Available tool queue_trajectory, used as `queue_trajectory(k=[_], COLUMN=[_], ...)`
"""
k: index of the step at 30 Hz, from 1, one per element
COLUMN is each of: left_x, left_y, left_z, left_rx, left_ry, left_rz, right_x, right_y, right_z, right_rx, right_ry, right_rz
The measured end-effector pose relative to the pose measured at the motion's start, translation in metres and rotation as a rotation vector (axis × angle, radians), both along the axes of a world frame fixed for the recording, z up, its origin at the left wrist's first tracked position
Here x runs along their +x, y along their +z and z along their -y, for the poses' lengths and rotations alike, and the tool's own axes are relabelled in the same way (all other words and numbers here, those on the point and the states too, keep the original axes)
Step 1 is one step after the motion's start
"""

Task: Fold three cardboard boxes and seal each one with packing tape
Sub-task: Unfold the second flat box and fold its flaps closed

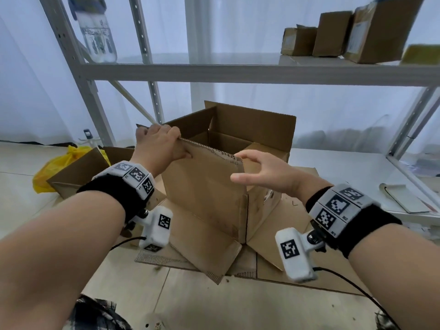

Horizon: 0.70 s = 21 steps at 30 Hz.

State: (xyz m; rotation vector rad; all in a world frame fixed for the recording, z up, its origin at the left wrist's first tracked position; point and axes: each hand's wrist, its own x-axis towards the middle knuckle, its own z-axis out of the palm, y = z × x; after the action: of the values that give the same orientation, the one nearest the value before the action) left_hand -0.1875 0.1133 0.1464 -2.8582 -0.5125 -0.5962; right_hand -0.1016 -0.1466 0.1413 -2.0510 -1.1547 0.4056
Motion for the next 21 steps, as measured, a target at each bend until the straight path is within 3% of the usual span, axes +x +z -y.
queue_trajectory(k=[2, 4, 7, 10, 13, 15, 17, 19, 21], left_x=[0.0, -0.001, -0.004, -0.007, -0.014, -0.021, -0.024, -0.022, -0.017], left_y=[0.008, 0.013, 0.016, 0.013, 0.009, 0.009, 0.012, 0.015, 0.017], left_z=[0.01, 0.02, 0.029, 0.031, 0.019, 0.011, 0.01, 0.015, 0.028], left_rx=[0.115, 0.18, 0.11, 0.015, 0.027, 0.023, 0.031, 0.035, -0.012], left_ry=[-0.035, -0.079, -0.155, -0.233, -0.123, -0.057, -0.067, -0.131, -0.214], left_rz=[-0.023, -0.002, 0.081, 0.083, -0.013, -0.025, -0.006, 0.023, 0.082], right_x=[-0.002, -0.002, 0.011, 0.03, 0.044, 0.039, 0.028, 0.014, 0.003], right_y=[0.002, 0.004, 0.007, 0.0, -0.007, -0.006, 0.002, 0.012, 0.019], right_z=[-0.004, -0.004, 0.006, 0.021, 0.031, 0.027, 0.017, 0.003, -0.013], right_rx=[0.034, 0.195, 0.321, 0.151, 0.029, 0.062, 0.055, 0.009, -0.023], right_ry=[-0.04, -0.105, -0.261, -0.439, -0.577, -0.601, -0.601, -0.522, -0.376], right_rz=[0.095, 0.109, 0.09, 0.152, 0.207, 0.277, 0.493, 0.741, 0.846])
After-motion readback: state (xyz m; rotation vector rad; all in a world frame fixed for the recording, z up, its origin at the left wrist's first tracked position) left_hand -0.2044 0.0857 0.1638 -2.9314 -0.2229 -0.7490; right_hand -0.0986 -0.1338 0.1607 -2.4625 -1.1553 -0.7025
